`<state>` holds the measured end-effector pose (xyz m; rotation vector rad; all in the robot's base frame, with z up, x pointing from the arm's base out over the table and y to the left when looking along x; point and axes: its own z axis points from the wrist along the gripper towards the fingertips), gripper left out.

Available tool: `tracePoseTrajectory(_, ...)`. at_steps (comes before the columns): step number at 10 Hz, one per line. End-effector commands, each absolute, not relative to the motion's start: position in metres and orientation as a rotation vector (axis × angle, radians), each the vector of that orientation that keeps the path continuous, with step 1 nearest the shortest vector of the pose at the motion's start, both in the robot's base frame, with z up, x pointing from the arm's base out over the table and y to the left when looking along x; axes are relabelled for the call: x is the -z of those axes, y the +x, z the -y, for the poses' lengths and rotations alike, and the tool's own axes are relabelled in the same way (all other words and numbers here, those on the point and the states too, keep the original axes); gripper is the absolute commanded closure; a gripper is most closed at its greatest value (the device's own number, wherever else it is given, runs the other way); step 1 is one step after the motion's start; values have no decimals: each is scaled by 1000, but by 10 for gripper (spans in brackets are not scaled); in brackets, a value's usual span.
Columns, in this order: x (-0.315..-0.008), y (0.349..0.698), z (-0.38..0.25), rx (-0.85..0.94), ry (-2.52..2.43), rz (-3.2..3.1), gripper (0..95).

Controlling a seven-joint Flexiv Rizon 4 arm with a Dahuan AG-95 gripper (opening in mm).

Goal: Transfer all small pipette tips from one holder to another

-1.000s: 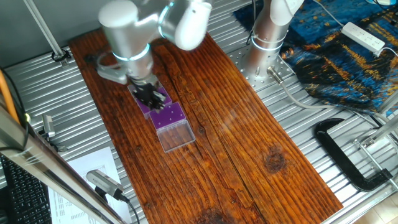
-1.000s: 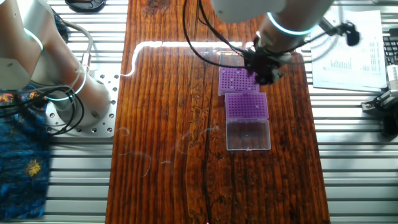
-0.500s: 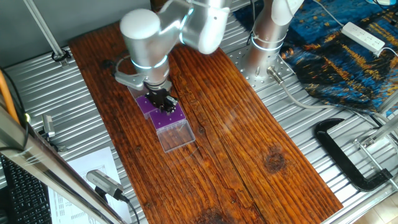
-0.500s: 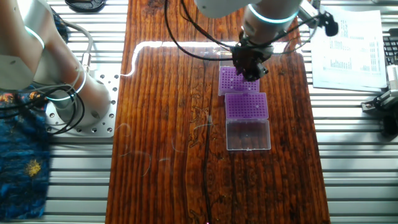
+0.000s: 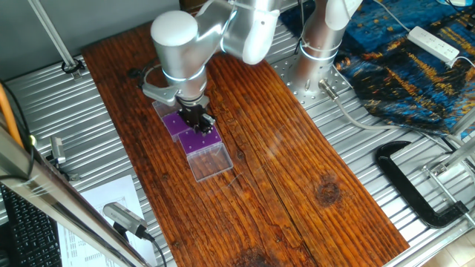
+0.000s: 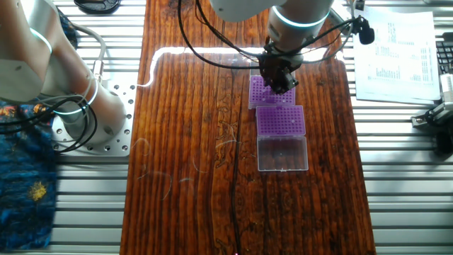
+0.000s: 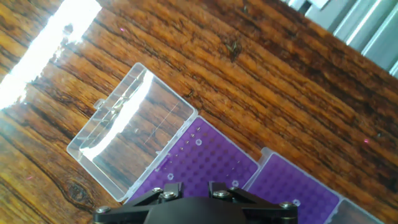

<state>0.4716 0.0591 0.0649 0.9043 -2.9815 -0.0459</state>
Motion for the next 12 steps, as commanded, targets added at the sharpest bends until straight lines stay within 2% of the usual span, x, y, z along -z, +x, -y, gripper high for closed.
tracePoseTrajectory(1, -64, 471, -59, 47, 896, 2987, 760)
tracePoseTrajectory(12, -57, 465, -61, 40, 870, 2998, 760)
